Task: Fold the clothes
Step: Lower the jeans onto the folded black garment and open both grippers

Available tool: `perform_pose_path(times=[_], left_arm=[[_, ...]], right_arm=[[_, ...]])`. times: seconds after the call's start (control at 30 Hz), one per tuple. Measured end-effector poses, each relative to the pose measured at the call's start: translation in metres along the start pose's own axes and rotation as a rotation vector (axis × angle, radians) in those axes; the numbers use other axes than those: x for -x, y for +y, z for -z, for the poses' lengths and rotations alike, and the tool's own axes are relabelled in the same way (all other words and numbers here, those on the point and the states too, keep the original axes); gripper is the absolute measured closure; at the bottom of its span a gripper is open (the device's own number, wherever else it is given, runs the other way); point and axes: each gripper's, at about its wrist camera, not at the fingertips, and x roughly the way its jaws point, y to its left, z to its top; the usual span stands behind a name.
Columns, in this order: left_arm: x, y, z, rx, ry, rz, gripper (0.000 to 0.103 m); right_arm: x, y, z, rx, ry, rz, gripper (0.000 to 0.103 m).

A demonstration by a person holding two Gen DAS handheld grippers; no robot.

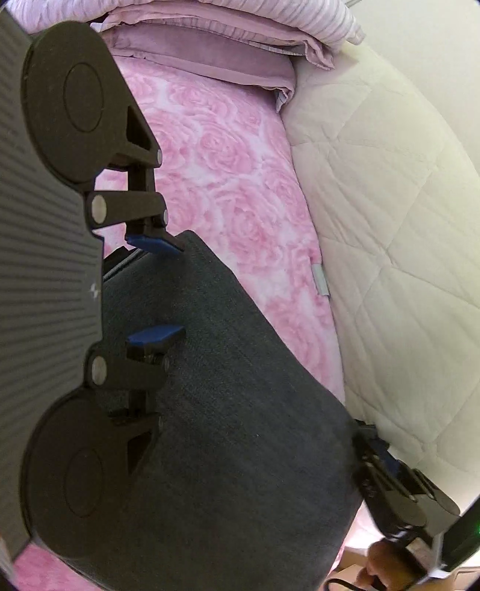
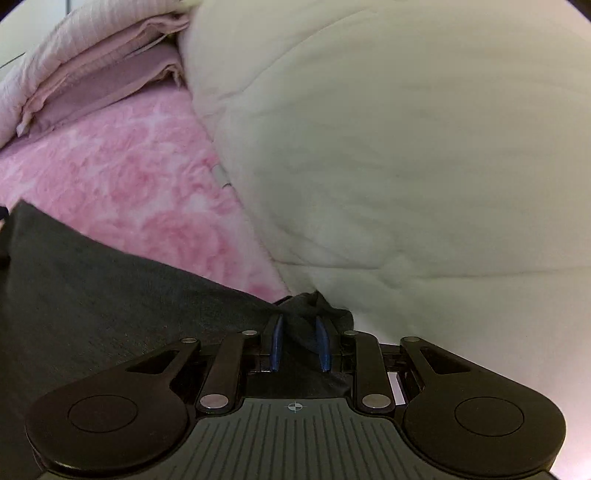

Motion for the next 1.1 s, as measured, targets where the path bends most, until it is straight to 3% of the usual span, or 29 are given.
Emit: perform_pose_path(times=[0.17,0.3,0.4,0.5,0.6,0.8,0.93,1.1], left_arm=[[0.014,0.003,-0.004,-0.006,0.0,0.023,0.066],[0.037,0.004,0.008,0.016,-0.01,0.081,0.066],[0.016,-0.007,0.021,-0.021,0.055,0.118,0.066],[0.01,-0.012,0.024,-0.05,0.052,0.119,0.066],[0.03,-0.008,0.027,-0.037,0.042,0.12,0.066],[0.074,-0.032,0.062,-0.02,0.023,0.158,0.067],[0.07,-0.042,0.066,-0.042,0.013,0.143,0.068],[0.097,-0.044,0.064,-0.043,0.001,0.15,0.068]], right_arm=[[0.015,-0.01,-0.007,-0.021,0.03,-0.027,0.079],[0.073,-0.002,0.007,-0.017,-0.075,-0.009,0.079],[0.074,0.008,0.031,-0.073,-0.028,-0.049,0.078],[0.052,0.008,0.057,-0.142,0.042,-0.109,0.078],[0.071,0.011,0.057,-0.125,0.03,-0.07,0.077],[0.132,0.034,0.092,-0.134,-0.024,-0.082,0.077],[0.134,0.057,0.122,-0.113,0.025,-0.088,0.078],[0.16,0.064,0.125,-0.163,-0.024,-0.035,0.077]])
